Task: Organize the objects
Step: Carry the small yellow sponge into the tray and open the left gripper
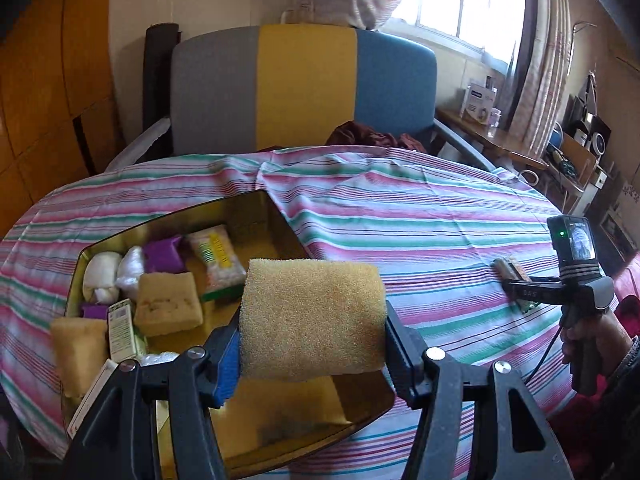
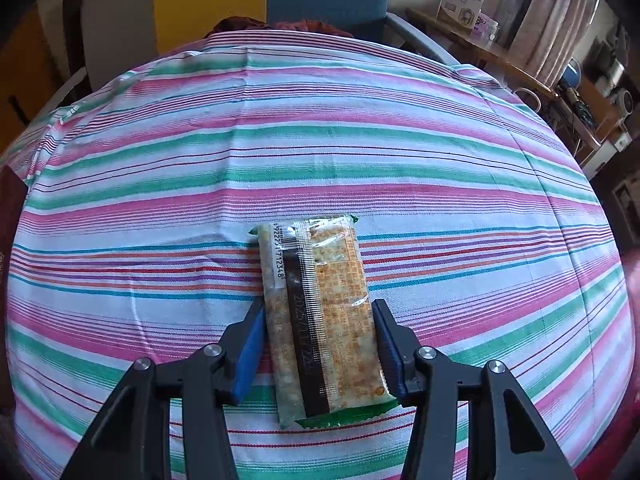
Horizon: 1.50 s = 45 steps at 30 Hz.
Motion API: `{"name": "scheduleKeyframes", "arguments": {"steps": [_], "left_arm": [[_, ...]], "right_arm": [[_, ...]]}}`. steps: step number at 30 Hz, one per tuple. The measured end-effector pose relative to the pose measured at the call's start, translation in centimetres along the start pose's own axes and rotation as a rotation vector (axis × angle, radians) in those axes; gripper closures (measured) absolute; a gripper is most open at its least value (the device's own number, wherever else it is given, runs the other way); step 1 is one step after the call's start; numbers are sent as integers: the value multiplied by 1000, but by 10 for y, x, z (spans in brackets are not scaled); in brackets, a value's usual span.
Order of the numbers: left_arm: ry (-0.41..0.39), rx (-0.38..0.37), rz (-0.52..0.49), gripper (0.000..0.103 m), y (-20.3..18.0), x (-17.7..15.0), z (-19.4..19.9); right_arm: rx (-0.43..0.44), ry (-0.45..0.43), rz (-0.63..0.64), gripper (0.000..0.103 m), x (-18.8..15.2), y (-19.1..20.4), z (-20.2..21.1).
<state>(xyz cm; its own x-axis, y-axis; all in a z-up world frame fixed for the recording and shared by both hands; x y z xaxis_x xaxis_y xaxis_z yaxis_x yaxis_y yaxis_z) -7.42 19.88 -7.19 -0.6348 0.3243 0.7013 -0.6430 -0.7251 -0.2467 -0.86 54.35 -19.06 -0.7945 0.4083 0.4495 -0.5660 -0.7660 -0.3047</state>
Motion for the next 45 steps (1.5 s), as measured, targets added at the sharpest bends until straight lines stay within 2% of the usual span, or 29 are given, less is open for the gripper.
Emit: {"name": "scheduleKeyframes", "arguments": {"steps": [8, 14, 20, 24, 29, 33, 34, 36, 38, 42, 45], "left_arm": [[8, 12, 62, 42, 35, -14, 8], [-36, -3, 206, 42, 89, -19, 36], [-35, -17, 221, 42, 106, -15, 35], [18, -38, 223, 42, 103, -11, 6], [115, -11, 173, 41, 102, -12, -38], [202, 0, 221, 38, 113, -26, -65], [199, -8, 233, 38, 113, -26, -65], [171, -2, 225, 26, 114, -23, -61], [157, -3, 195, 22, 112, -22, -56], [150, 14, 193, 21, 115, -23, -48], [99, 52, 184, 21, 116, -16, -30]], "right_arm": [[-22, -16, 16, 52, -2, 2, 5], [-31, -19, 28, 52, -2, 2, 7], [-45, -23, 49, 52, -1, 2, 7], [-49, -23, 53, 52, -1, 2, 7], [-51, -23, 53, 52, -1, 2, 6], [-51, -23, 53, 52, -1, 3, 7], [-52, -23, 53, 52, -1, 3, 7], [-53, -22, 53, 52, -1, 3, 7], [-53, -23, 53, 52, -1, 3, 7], [-55, -22, 49, 52, -2, 2, 7], [-62, -28, 49, 53, -2, 2, 8]]}}
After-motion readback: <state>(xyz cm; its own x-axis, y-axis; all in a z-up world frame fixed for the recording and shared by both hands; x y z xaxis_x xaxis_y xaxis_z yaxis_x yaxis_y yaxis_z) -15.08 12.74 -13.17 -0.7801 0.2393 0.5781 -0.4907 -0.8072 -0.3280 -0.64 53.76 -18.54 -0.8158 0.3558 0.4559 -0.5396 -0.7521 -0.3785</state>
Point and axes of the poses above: each gripper's, at about its wrist camera, not at the fingertips, and z roughly against the way its jaws point, y to its left, x to its top, the point moved 9 cm from there along -z, roughly the way its jaws point, and after that the axes turned 15 degrees about -x, right-handed, at the moved point
